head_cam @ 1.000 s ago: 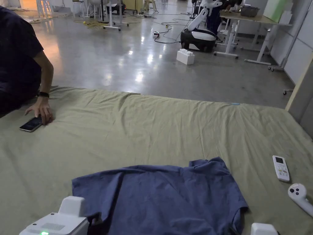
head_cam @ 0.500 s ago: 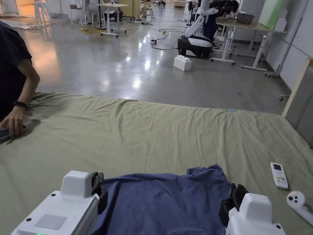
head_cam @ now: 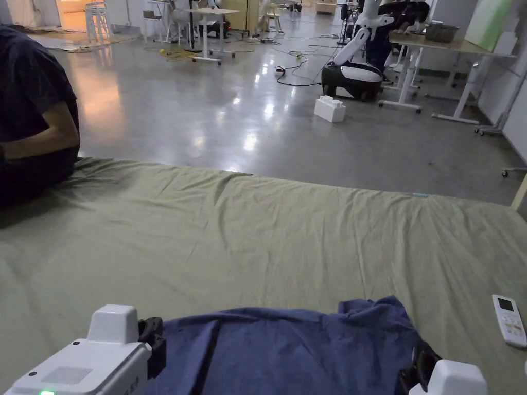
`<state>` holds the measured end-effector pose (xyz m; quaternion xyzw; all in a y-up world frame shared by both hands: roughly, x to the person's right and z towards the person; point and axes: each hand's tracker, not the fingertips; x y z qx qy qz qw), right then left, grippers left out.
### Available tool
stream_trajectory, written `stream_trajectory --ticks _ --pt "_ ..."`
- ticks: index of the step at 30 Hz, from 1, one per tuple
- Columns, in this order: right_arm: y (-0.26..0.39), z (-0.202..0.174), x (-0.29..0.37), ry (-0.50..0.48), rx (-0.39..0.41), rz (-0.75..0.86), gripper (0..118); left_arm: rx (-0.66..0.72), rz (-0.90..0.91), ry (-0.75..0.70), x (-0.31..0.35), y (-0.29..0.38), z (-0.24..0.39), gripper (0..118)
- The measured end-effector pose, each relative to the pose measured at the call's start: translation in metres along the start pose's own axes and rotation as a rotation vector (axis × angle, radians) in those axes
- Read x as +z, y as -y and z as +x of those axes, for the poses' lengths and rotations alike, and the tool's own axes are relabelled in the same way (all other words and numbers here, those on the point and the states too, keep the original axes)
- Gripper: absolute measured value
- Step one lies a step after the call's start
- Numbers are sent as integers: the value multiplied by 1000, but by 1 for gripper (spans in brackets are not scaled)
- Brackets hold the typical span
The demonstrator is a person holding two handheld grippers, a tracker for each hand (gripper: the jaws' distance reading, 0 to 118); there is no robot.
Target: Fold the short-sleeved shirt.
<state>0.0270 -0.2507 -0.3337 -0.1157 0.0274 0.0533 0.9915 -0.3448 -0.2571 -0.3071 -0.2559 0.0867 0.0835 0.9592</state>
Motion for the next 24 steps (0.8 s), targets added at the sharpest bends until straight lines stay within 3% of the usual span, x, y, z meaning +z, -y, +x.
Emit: stream_trajectory --ticks 7,11,13,15,18,24 --pt "19 1 -29 -13 39 -78 0 142 -238 -59 -108 -6 -71 1" --pt "32 7 -44 -3 55 -121 0 175 -384 -87 -167 -6 -100 43" --pt "38 9 -49 4 57 -138 0 199 -438 -61 -177 -7 -98 47" --pt "43 10 -53 11 62 -161 0 216 -472 -69 -194 -3 -98 63" --pt "52 12 -57 20 65 -191 0 200 -497 -93 -207 1 -85 64" --pt "64 16 -65 31 55 -239 0 -51 -503 -190 -209 9 -39 61"
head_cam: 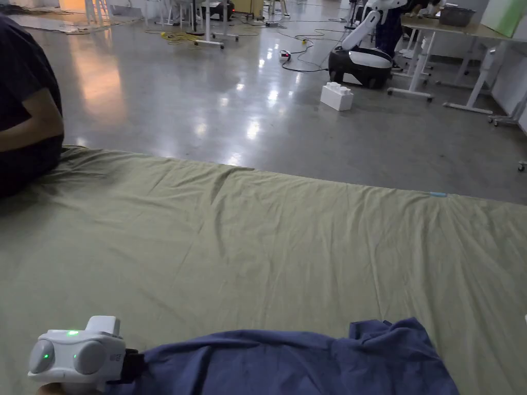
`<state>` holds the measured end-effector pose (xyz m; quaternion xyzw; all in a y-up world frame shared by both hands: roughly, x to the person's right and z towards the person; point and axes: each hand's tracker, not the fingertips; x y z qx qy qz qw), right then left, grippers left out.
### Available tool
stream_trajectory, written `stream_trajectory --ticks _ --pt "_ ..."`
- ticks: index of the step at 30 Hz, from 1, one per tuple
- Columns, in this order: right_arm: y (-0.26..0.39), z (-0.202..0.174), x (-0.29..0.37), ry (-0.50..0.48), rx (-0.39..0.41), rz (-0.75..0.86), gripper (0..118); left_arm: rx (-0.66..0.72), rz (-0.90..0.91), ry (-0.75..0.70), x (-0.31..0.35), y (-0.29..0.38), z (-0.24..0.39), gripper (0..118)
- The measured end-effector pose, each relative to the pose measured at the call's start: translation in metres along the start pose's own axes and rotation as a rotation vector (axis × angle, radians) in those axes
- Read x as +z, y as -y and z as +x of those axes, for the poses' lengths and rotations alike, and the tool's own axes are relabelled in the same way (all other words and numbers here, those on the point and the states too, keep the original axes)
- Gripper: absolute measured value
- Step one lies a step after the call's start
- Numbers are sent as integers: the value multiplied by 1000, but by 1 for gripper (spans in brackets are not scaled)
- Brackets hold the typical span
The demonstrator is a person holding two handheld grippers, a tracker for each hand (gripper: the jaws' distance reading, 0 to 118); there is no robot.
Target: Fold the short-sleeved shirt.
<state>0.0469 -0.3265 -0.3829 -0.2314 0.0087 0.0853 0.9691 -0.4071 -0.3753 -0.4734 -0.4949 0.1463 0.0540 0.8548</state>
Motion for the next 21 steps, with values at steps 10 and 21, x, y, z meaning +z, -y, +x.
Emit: stream_trajectory --ticks 10,21 --pt "-33 32 -80 -48 -21 -87 31 -83 30 30 27 -9 1 5" --pt "-76 61 -241 -118 44 -338 77 -114 155 -14 49 -44 -22 5"
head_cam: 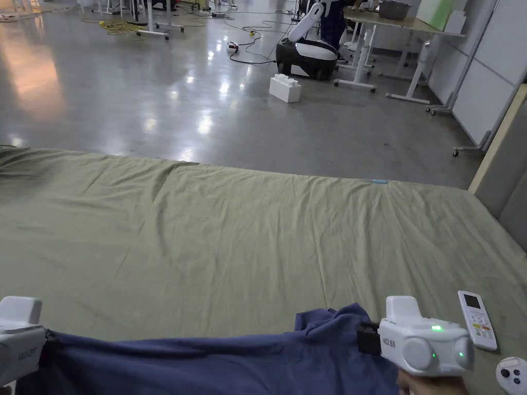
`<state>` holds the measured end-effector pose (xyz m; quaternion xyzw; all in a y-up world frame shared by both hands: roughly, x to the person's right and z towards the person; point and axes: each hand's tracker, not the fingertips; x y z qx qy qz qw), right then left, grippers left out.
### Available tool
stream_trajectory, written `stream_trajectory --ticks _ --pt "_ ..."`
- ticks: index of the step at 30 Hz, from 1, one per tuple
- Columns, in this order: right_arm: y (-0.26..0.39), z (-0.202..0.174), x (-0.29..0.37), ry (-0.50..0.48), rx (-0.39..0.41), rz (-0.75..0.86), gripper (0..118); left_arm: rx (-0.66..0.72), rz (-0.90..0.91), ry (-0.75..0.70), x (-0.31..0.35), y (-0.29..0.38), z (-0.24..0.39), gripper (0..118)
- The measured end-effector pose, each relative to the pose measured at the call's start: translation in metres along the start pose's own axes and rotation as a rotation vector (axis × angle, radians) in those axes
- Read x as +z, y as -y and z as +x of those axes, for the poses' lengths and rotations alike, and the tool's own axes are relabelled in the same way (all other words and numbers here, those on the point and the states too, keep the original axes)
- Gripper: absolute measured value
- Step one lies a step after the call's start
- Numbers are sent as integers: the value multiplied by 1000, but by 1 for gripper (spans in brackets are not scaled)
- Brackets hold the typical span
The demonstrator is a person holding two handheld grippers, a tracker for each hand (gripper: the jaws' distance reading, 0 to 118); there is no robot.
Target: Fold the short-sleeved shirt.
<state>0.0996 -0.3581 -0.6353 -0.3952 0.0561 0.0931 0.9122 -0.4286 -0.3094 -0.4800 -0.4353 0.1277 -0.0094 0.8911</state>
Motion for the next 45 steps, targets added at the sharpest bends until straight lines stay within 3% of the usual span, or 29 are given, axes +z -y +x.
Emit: stream_trajectory --ticks 6,8,10,12,14,19,31,39,45 --pt "-4 -3 -54 -49 -23 -166 78 -27 5 -5 -9 -9 4 5" --pt "-2 -7 -62 -74 -22 -185 64 -39 0 -4 -18 -7 6 5" --pt "0 -10 -61 -54 4 -161 61 -44 -6 -3 -22 -7 6 5" --pt "0 -11 -59 -62 15 -155 42 -45 -9 -4 -26 -4 8 5" --pt "-1 -18 -50 -31 34 -140 4 -41 -11 -5 -27 -3 8 5" --pt "6 -26 -27 11 95 -46 4 -9 19 0 -15 2 13 5" --pt "-5 -19 128 64 20 292 4 59 194 56 69 -7 2 5" --pt "-47 10 230 113 -29 489 4 80 372 82 149 -51 -10 4" --pt "-92 26 291 156 -18 617 4 72 460 89 202 -94 -16 4"
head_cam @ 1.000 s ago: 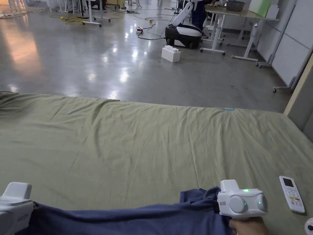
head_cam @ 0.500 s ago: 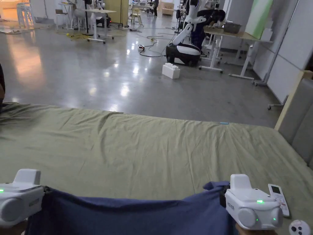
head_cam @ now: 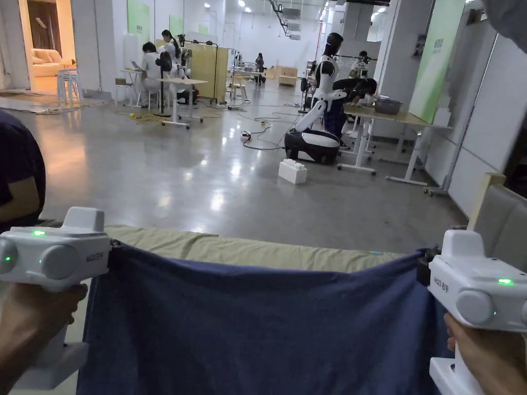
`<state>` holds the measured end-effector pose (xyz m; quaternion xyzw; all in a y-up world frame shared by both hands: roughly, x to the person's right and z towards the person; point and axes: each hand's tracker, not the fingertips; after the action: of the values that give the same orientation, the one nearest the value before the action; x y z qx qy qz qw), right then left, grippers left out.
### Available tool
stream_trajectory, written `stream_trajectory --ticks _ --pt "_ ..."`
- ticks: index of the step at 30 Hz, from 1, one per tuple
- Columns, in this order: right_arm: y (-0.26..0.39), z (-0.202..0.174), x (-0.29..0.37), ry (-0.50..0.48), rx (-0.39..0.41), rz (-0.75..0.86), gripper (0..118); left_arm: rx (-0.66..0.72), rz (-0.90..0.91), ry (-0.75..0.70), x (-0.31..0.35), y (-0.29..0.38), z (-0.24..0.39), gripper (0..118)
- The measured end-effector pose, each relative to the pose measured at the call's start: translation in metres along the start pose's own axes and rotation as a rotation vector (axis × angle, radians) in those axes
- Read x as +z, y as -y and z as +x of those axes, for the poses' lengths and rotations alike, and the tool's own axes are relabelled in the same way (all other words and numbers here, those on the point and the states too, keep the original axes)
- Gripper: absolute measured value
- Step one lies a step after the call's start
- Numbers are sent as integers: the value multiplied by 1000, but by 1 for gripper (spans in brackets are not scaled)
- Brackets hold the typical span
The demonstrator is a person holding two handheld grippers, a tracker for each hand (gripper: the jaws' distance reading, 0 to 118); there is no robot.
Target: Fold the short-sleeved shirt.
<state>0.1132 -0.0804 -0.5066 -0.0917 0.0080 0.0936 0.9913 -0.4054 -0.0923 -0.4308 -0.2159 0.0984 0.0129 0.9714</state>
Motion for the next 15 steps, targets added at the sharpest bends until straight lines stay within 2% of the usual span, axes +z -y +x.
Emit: stream_trajectory --ticks 4,15 --pt "-39 8 2 22 -15 41 4 -7 51 -5 12 -41 2 4" --pt "-137 10 -30 80 7 161 4 -9 168 -30 17 -153 7 3"
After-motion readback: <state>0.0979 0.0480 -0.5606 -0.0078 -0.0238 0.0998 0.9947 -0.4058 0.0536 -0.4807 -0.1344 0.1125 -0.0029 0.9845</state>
